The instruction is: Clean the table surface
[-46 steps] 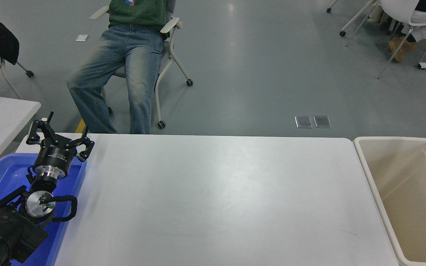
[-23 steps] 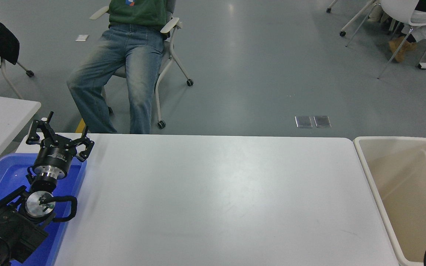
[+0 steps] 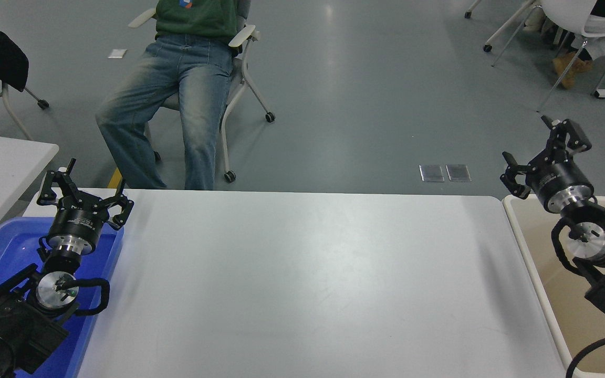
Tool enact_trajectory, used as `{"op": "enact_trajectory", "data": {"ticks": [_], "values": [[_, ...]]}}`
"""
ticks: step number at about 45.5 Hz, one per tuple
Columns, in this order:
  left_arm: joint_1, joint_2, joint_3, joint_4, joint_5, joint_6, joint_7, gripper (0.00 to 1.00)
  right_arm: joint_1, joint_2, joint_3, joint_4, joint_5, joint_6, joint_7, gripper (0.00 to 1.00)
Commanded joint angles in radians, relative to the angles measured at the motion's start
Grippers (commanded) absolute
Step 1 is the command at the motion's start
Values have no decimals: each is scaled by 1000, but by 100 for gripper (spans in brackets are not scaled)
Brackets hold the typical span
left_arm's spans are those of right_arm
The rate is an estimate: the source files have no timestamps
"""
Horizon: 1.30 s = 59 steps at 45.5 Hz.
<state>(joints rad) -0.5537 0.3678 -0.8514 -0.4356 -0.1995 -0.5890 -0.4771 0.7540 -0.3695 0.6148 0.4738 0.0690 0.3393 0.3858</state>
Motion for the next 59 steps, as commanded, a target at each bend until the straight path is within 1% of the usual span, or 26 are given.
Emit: {"op": "enact_trajectory", "data": {"ticks": [1, 5, 8, 15, 29, 59], "values": [[0, -1, 0, 0, 0, 0, 0, 100, -45, 75, 16, 31, -3, 38, 30, 100], [0, 0, 0, 0, 0, 0, 0, 100, -71, 83, 19, 26, -3, 37, 85, 100], [0, 0, 0, 0, 0, 0, 0, 100, -76, 106, 19, 9, -2, 35, 104, 100], [0, -1, 0, 0, 0, 0, 0, 100, -76, 145, 17, -66, -2, 41, 105, 100], [0, -1, 0, 0, 0, 0, 0, 100, -79, 215, 2, -70, -3, 32, 131, 100], [0, 0, 0, 0, 0, 0, 0, 100, -61, 213, -1, -130, -23, 37, 131, 100]]}}
